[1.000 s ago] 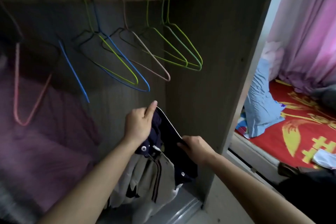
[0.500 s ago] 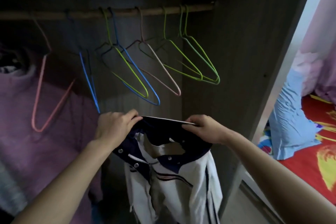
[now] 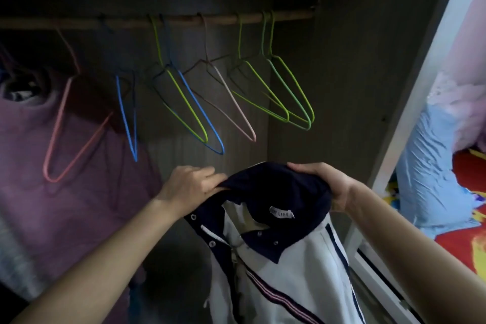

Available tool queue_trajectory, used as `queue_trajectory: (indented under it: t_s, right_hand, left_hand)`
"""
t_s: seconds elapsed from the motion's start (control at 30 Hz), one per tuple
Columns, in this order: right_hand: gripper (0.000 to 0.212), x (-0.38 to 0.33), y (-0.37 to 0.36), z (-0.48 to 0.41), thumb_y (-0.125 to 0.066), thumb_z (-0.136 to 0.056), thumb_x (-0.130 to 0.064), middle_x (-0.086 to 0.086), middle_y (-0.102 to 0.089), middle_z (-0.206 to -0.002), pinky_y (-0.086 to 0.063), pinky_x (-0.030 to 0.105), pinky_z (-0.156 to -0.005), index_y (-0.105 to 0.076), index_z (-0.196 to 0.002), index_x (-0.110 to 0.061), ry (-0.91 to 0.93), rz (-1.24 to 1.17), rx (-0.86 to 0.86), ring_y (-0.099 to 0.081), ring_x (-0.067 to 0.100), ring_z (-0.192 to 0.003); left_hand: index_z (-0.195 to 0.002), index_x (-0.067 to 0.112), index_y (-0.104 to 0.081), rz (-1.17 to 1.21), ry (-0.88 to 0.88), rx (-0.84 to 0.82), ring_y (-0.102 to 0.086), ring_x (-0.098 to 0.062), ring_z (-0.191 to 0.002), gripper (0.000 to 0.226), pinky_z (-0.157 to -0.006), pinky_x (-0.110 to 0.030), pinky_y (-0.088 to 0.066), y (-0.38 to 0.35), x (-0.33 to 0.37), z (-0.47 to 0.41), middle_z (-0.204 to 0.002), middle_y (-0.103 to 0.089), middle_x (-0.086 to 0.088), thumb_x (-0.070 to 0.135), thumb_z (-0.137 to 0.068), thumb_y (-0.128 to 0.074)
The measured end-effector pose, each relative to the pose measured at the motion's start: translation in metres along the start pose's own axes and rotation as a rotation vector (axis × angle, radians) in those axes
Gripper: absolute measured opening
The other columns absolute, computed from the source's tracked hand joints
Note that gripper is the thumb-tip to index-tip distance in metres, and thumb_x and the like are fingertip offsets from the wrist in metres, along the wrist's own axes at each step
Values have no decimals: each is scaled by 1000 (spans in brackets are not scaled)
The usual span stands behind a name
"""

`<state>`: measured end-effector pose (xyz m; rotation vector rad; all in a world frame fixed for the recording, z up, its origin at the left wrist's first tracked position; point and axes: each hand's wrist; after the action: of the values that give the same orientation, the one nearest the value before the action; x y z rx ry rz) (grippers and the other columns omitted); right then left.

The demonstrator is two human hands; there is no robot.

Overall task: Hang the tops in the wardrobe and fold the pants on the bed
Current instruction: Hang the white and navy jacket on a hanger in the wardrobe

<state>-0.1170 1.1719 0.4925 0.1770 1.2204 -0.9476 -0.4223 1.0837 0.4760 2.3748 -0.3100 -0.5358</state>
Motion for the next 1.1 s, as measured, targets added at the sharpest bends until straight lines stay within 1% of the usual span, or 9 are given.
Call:
queue_trajectory:
  t_s: [0.1,0.17,0.23,0.4,0.5,0.6,0.77,0.93,1.1]
  right_hand:
    - [34,-16,-9,-2,-66,-94,-34,16,-73,-108,-52,49,-100,-73,-109,-5,147,528,278,-69,32,-101]
    - [26,-26,-23,-1,-66,-93,-41,3,-73,-102,-54,38,-90,-70,-106,-18,317,1151,533,-67,25,-100]
    - [22,-32,-45,1,-64,-93,-41,-2,-68,-98,-52,35,-82,-65,-107,-25,559,1455,703,-65,22,-95]
    - [31,-61,-131,-19,-56,-98,-43,0,-68,-82,-49,36,-73,-70,-93,-15,1069,1240,684,-64,20,-79]
    - [40,-80,-173,-53,-56,-95,-52,2,-69,-94,-50,37,-80,-68,-105,-15,1046,1264,669,-64,24,-92]
    - [58,-87,-195,-89,-53,-90,-64,4,-67,-112,-52,39,-82,-59,-122,-17,928,1478,759,-64,29,-105]
    - [32,-87,-199,-124,-53,-95,-35,15,-68,-108,-45,38,-72,-60,-117,-12,809,1665,837,-66,40,-100]
    - [20,-82,-203,-128,-39,-102,-20,21,-66,-103,-34,41,-66,-42,-114,-5,888,1484,776,-64,47,-92]
    - [20,-74,-194,-102,-38,-104,-20,23,-65,-88,-47,46,-64,-43,-113,-3,1053,1219,739,-62,47,-78]
  left_hand:
    - [-88,24,-77,89,268,62,-64,-19,-55,39,-40,-31,-46,11,3,5,-68,-61,5,50,-94,-49]
    - [-91,25,-76,136,391,76,-66,-16,-63,36,-46,-35,-49,15,6,12,-74,-64,7,49,-95,-50]
    - [-92,24,-76,231,485,98,-69,-15,-69,35,-53,-36,-52,18,9,18,-79,-70,7,48,-95,-51]
    - [-87,24,-73,434,701,76,-63,-5,-57,35,-55,-30,-48,15,17,29,-65,-68,8,54,-90,-54]
    - [-82,21,-68,487,733,99,-46,3,-46,28,-50,-25,-36,16,12,36,-57,-55,11,46,-90,-60]
    - [-84,21,-72,498,765,114,-57,-4,-52,23,-54,-34,-47,20,-2,43,-60,-63,7,42,-90,-64]
    - [-85,18,-75,556,912,167,-67,-17,-66,15,-64,-43,-52,29,-32,51,-69,-70,2,30,-91,-68]
    - [-85,12,-75,586,990,180,-67,-25,-68,18,-66,-47,-53,36,-48,61,-68,-70,-2,28,-92,-68]
    - [-83,11,-73,570,1047,199,-65,-21,-65,19,-66,-47,-52,35,-47,63,-66,-68,-1,27,-91,-69]
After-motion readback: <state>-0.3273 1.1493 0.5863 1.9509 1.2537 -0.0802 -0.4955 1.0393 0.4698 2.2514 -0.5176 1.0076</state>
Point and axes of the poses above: each hand's wrist, its own z-axis away from the middle knuckle, its own y-axis out of the back of the hand, x = y × z
